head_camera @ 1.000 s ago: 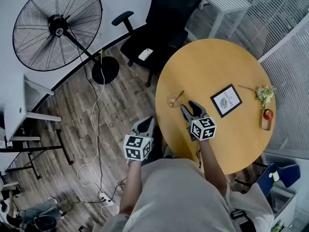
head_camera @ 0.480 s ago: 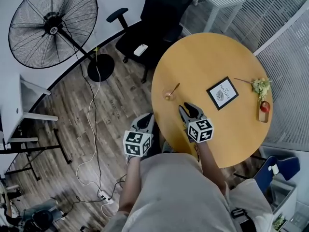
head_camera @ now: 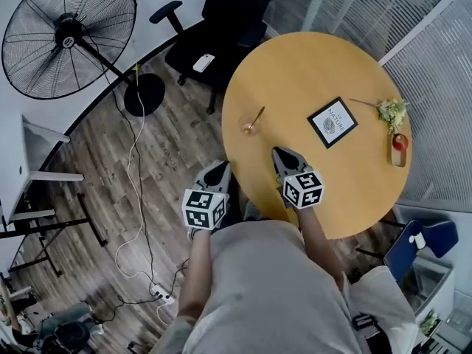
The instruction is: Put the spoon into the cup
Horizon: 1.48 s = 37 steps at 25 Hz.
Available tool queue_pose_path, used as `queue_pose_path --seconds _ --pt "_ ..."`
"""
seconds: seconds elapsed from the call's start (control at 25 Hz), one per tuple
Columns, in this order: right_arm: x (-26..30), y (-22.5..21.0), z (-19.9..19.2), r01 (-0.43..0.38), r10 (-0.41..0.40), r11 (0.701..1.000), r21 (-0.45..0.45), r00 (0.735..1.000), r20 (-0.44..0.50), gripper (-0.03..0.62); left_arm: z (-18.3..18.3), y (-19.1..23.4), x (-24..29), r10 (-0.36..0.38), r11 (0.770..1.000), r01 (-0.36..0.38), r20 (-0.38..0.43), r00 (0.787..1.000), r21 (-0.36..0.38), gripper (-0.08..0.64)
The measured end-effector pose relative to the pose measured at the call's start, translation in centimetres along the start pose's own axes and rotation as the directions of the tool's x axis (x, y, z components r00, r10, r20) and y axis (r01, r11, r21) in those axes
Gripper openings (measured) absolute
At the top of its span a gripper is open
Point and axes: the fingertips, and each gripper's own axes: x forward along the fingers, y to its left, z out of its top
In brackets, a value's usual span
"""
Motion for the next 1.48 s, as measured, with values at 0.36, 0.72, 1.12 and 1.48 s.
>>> queue_pose_path --seconds 0.36,0.72,1.12,1.48 --pt "-1.1 0.5 -1.1 -0.027 0.027 1.0 -0.011 0.999 -0.031 -0.003 -0.9 -1.5 0.3 -0.02 1.0 0.021 -0.013 1.0 0.003 0.008" --pt "-1.2 0.4 -1.5 -0.049 0.048 0.998 -0.027 0.997 -0.061 -0.003 -1.4 -2.3 0.9 -0.036 0.999 0.037 -0.046 0.998 0.028 0.008" --pt "-1.2 0.0 -1.8 -0.066 0.065 0.998 -0.017 0.995 -0.074 -0.003 -1.7 -3.0 1.7 -0.05 0.997 0.054 -0.077 0.996 0.048 0.008" --pt "-1.3 0.1 -2.1 -0.071 0.07 0.997 -0.011 0.995 -0.072 -0.003 -2.2 -3.5 1.8 -0.066 0.995 0.072 -0.092 0.994 0.065 0.008"
